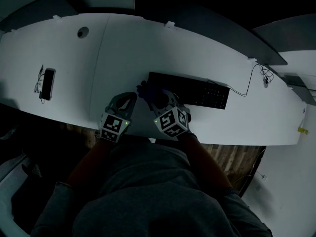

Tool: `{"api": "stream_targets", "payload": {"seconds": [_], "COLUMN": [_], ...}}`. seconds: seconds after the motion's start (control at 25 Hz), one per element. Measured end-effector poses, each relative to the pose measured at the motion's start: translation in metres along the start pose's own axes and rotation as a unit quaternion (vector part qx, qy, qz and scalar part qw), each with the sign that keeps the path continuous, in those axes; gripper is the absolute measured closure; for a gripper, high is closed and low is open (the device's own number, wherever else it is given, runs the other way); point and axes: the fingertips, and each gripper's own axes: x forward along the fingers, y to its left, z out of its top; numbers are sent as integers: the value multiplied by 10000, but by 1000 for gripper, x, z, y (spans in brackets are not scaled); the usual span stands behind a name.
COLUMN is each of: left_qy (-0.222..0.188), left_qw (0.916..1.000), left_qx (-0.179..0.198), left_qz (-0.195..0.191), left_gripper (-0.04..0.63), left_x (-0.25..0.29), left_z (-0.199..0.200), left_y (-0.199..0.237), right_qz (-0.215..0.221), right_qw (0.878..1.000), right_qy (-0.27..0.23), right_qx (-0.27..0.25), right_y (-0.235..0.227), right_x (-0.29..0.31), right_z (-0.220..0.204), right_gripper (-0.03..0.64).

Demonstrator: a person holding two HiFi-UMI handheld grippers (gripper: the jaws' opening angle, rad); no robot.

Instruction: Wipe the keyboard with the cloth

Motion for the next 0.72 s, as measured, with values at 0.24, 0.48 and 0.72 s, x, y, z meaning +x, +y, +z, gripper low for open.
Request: {"api": "stream_targets", "payload": {"seconds": [0.24,0.48,0.72], "left_qy": [114,135,156], "left_qw": [9998,9994,9988], "left_qx": [-124,-107,26], "left_qz": [-134,-285,-465], "left_gripper": [587,588,588], "left_x": [6,9,13], "left_z": [-11,-14,-11], "left_y": [6,6,-3], "right_qz": [54,-155,-332], "right_qw": [9994,9976,9963], "right_qy": [317,553,650], "right_qx": [100,383,462], "right_y": [7,2,-2], "right_x": [27,39,37], "right_z": [-14,-27,-34], "right_gripper": [480,480,480]}}
